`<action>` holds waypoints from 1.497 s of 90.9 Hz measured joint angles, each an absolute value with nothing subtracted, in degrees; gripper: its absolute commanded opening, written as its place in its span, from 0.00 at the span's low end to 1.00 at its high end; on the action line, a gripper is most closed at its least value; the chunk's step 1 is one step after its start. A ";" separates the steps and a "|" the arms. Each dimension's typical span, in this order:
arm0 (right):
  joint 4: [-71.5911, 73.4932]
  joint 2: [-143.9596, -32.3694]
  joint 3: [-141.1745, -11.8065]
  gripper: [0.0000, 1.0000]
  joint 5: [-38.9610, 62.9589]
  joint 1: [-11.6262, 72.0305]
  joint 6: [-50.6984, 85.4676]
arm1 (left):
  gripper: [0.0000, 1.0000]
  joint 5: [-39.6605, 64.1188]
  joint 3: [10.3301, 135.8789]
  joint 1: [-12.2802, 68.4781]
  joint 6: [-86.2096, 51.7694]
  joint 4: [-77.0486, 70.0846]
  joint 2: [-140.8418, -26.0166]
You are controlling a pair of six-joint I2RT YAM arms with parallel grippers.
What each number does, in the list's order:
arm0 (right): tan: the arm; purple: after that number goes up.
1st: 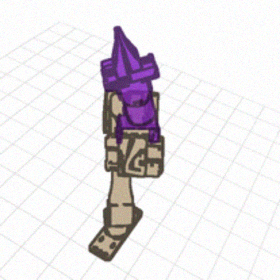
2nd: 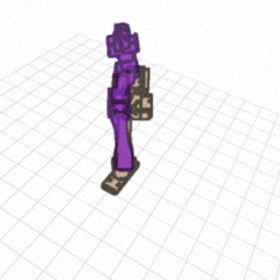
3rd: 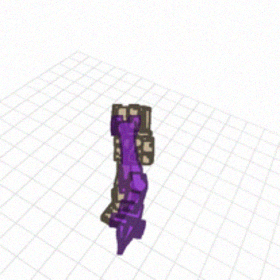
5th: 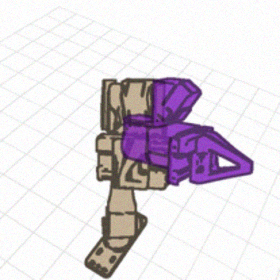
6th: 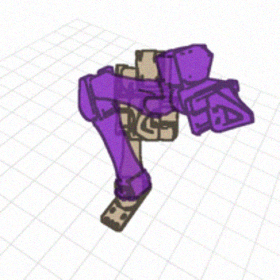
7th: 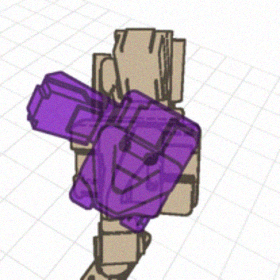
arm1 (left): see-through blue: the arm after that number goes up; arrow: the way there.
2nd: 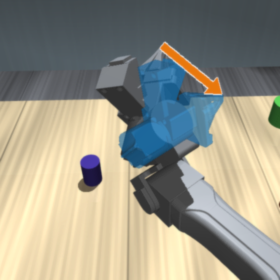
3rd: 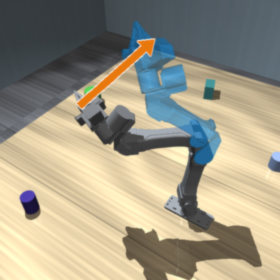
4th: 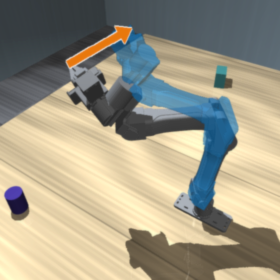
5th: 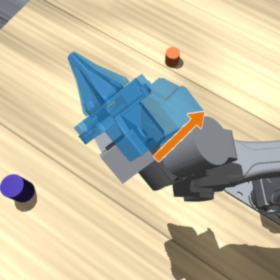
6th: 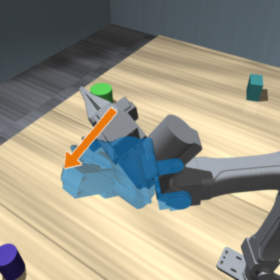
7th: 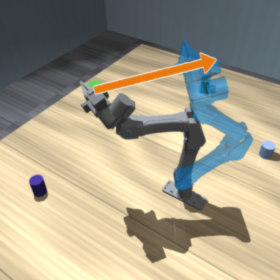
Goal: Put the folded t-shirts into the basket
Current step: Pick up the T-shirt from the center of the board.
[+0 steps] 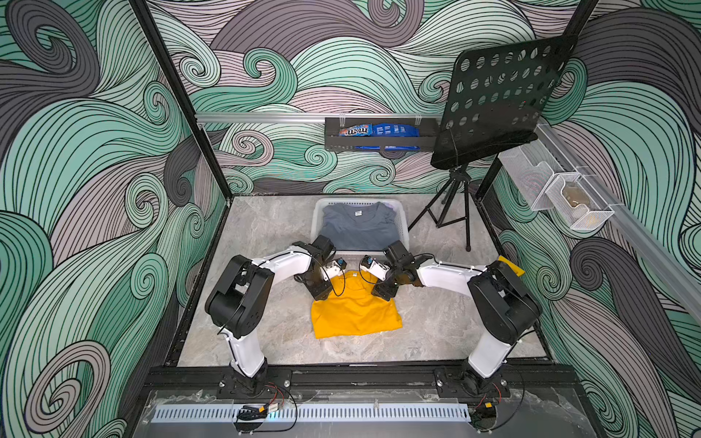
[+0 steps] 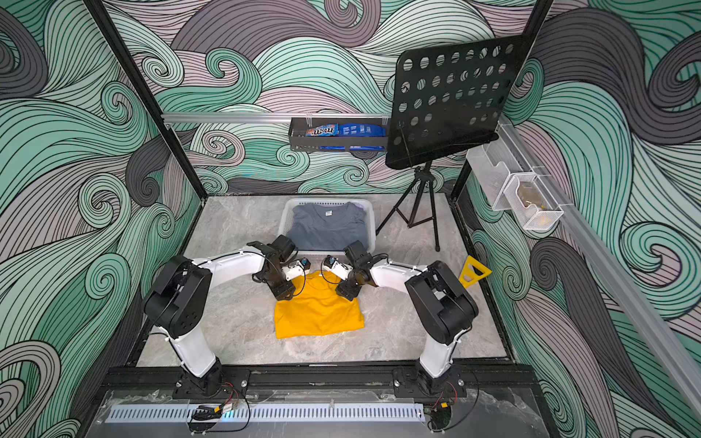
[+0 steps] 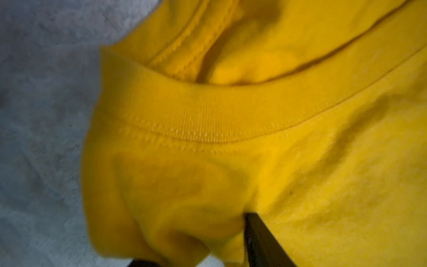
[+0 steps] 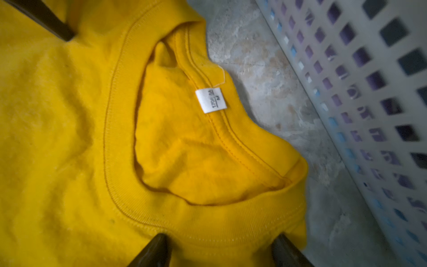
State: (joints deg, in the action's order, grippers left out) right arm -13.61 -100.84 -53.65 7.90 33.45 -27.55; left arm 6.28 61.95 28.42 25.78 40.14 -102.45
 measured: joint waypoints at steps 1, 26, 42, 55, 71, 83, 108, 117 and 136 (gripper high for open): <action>-13.54 -100.84 -53.65 0.62 8.10 33.50 -27.66 | 0.39 6.39 61.91 28.45 25.65 40.10 -102.43; -10.63 -99.37 -51.16 0.28 9.72 33.91 -24.97 | 0.00 9.04 59.07 28.42 24.99 37.63 -100.31; -8.25 -94.32 -47.55 0.01 11.31 33.89 -23.86 | 0.00 9.54 57.28 28.16 24.99 36.14 -98.45; -5.04 -88.42 -45.01 0.00 13.85 33.89 -24.43 | 0.00 10.13 55.81 27.62 25.34 36.82 -94.52; -2.33 -81.76 -43.79 0.00 16.43 33.67 -24.91 | 0.00 11.35 55.86 27.16 26.02 38.28 -85.89; -1.56 -76.73 -43.94 0.00 18.17 33.32 -24.95 | 0.00 11.42 58.15 27.07 26.33 41.45 -80.66; -3.11 -71.79 -53.25 0.00 18.33 32.34 -24.60 | 0.00 9.61 73.82 27.05 27.42 49.93 -76.14; -2.74 -71.33 -56.95 0.00 16.99 31.75 -24.01 | 0.00 8.29 79.61 27.05 27.94 51.07 -76.16; -1.10 -72.58 -62.89 0.00 12.73 29.98 -22.46 | 0.00 5.30 92.49 26.72 29.67 51.86 -80.18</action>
State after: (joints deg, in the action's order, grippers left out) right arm -1.10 -72.58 -62.89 12.73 29.98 -22.46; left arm 5.30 92.49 26.72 29.67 51.86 -80.18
